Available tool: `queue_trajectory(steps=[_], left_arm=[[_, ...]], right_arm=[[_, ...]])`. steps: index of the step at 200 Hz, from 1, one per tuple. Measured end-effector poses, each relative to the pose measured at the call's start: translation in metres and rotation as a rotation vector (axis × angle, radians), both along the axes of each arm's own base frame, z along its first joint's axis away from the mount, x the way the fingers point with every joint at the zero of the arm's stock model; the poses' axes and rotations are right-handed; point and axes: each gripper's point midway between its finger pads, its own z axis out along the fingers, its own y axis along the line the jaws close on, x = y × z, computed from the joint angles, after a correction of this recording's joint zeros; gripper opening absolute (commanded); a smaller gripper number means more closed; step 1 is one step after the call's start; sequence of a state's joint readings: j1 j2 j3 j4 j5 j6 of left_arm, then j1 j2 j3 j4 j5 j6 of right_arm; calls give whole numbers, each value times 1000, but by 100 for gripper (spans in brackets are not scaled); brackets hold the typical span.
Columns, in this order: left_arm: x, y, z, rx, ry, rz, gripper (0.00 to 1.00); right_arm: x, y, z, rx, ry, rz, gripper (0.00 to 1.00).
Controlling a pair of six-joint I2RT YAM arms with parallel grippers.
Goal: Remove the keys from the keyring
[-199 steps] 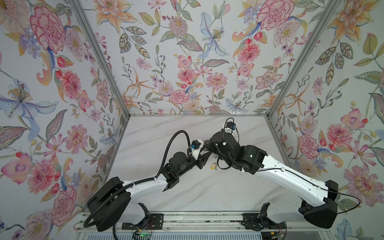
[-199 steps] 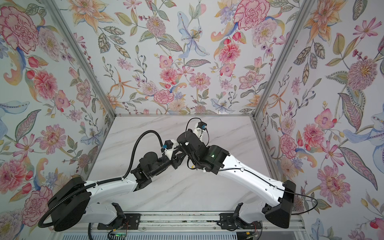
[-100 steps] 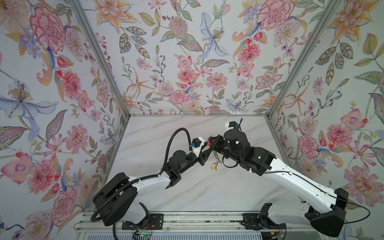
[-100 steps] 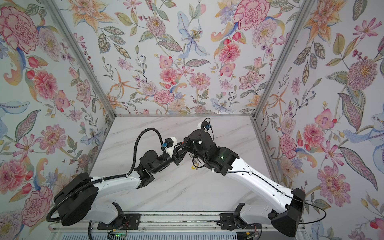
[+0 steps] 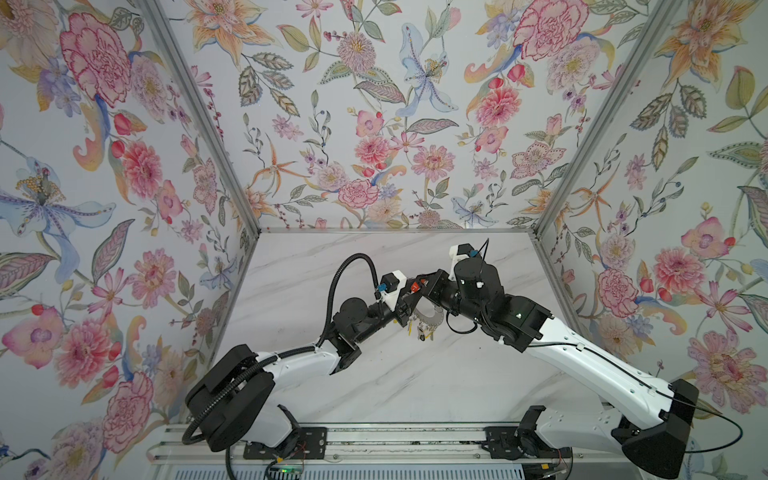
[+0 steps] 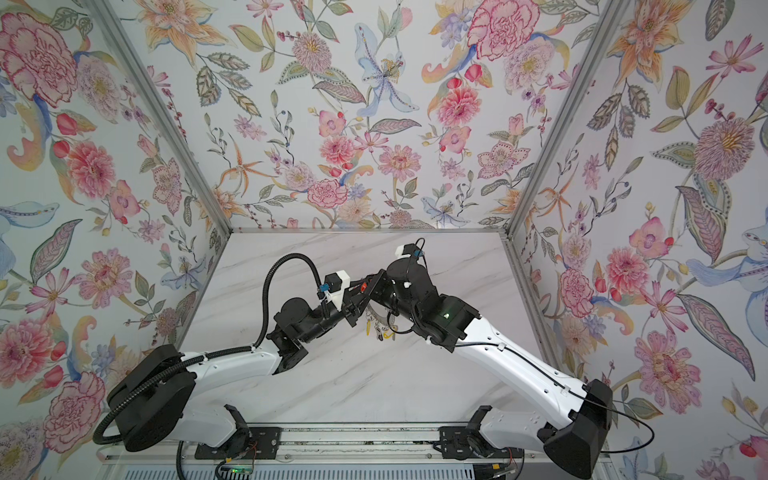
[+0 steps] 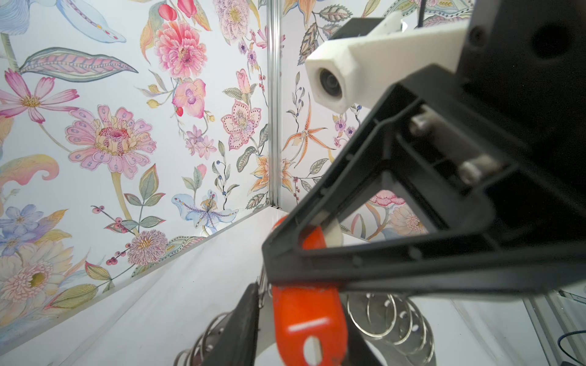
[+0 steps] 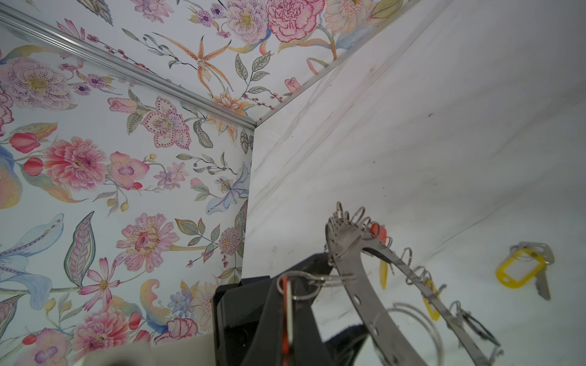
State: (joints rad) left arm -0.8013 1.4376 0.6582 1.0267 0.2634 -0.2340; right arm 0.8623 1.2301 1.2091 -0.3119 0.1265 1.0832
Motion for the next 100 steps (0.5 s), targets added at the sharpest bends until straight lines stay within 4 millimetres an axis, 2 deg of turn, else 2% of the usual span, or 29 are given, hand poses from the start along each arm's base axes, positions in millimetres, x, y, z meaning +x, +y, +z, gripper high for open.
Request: queue_trajectory(steps=[48,100], left_arm=[[-1,0,0,10,-15,-24,19],[-1,3,3,11,-26,-38,21]], right_arm=[[1,3,0,24,2,14,0],[0,4,2,70,2,23,0]])
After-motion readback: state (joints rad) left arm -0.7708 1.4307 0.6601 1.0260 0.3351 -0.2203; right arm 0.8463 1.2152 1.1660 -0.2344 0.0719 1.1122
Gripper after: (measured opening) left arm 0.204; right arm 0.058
